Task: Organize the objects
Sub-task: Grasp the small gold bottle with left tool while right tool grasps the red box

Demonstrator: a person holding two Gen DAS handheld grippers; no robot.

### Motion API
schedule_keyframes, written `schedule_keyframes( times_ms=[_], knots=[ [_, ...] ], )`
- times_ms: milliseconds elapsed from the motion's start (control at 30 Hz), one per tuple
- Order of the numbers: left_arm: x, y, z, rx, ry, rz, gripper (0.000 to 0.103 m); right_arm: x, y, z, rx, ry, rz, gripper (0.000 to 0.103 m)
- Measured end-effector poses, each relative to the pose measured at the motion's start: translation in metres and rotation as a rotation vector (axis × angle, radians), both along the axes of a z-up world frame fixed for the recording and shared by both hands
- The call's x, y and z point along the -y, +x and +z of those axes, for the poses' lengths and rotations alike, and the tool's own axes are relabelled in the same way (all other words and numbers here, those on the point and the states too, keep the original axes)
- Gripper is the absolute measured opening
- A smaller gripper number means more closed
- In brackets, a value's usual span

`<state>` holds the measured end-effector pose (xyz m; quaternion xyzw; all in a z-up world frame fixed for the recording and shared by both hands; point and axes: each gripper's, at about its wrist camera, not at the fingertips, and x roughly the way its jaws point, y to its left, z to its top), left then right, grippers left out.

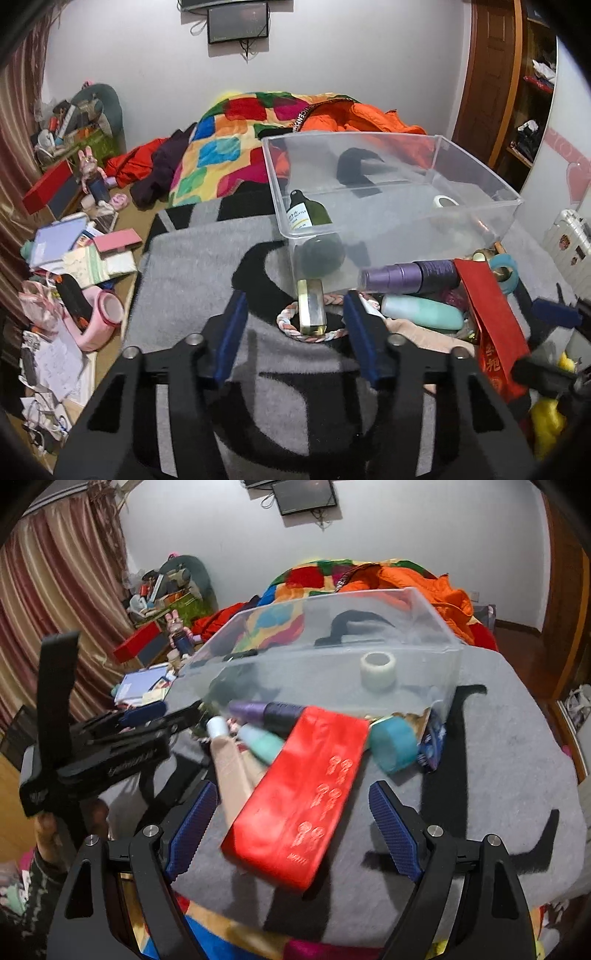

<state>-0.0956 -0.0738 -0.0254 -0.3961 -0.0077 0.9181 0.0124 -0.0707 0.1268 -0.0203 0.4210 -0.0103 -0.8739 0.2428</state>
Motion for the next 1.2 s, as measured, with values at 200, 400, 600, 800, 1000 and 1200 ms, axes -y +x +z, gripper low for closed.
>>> schedule_keyframes(
  times_ms=[200, 400, 600, 800, 1000, 1200],
  knots=[
    [0.000, -0.009, -0.007, 0.015, 0.032, -0.005, 0.041, 0.012, 0.005, -0.016, 0.028, 0.048, 0.009, 0.082],
    [-0.002, -0.019, -0.014, 0.034, 0.038, -0.015, 0.029, 0.002, 0.004, -0.028, 0.060, 0.059, -0.008, 0.070],
    [0.002, -0.022, -0.023, 0.054, 0.078, -0.019, 0.016, -0.009, 0.010, -0.028, 0.048, 0.079, -0.015, 0.057],
    [-0.001, -0.007, -0.014, 0.015, 0.068, -0.038, 0.016, -0.022, 0.017, -0.025, 0.018, 0.081, -0.036, 0.055],
    [-0.010, 0.013, 0.007, -0.022, 0.081, -0.058, 0.016, -0.034, 0.021, -0.011, -0.038, 0.046, -0.055, 0.054],
    [-0.020, 0.025, 0.029, -0.065, 0.088, -0.068, 0.016, -0.042, 0.028, 0.010, -0.103, 0.014, -0.051, 0.054]
  ],
)
